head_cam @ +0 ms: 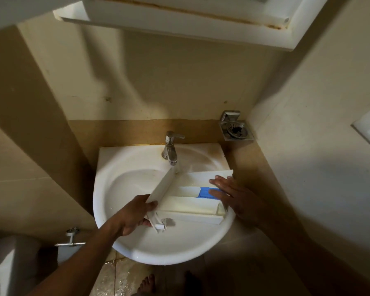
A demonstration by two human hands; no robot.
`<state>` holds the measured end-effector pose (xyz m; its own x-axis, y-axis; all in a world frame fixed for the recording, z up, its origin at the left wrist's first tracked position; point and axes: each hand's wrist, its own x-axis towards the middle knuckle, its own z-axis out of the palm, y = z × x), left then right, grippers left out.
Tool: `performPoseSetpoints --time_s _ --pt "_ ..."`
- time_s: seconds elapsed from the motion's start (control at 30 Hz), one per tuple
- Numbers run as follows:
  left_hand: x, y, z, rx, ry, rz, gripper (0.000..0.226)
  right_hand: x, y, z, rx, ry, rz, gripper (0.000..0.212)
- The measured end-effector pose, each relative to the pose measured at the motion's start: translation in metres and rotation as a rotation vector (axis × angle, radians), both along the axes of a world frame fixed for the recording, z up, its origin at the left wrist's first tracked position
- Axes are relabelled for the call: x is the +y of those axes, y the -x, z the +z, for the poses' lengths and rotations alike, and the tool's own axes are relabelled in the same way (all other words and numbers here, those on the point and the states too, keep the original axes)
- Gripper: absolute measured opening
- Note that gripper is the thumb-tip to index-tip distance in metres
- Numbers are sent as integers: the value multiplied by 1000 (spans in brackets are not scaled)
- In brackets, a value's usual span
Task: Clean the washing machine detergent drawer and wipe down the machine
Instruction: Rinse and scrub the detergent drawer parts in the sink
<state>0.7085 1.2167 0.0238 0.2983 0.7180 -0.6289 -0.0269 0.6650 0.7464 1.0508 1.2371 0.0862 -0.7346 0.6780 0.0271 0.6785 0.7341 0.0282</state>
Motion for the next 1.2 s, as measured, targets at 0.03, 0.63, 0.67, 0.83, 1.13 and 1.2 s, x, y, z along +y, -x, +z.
performPoseSetpoints --time_s 0.03,0.63,0.67,0.83,1.13,1.2 --pt "-6 -7 4 36 -25 36 22 0 3 -4 49 62 -159 78" --pt "-55 -105 33 605 -348 510 28 23 76 -19 1381 1081 -1266 54" --pt "-53 -111 38 588 -349 504 31 29 80 -23 1406 969 -1330 48" --pt "-47 -123 48 491 -405 470 30 40 71 -41 1444 816 -1423 33" --pt "-59 -58 28 323 -185 670 74 74 50 -22 1102 1021 -1160 17" --pt "-51 -48 22 266 -161 702 69 85 48 -11 1006 1058 -1120 15"
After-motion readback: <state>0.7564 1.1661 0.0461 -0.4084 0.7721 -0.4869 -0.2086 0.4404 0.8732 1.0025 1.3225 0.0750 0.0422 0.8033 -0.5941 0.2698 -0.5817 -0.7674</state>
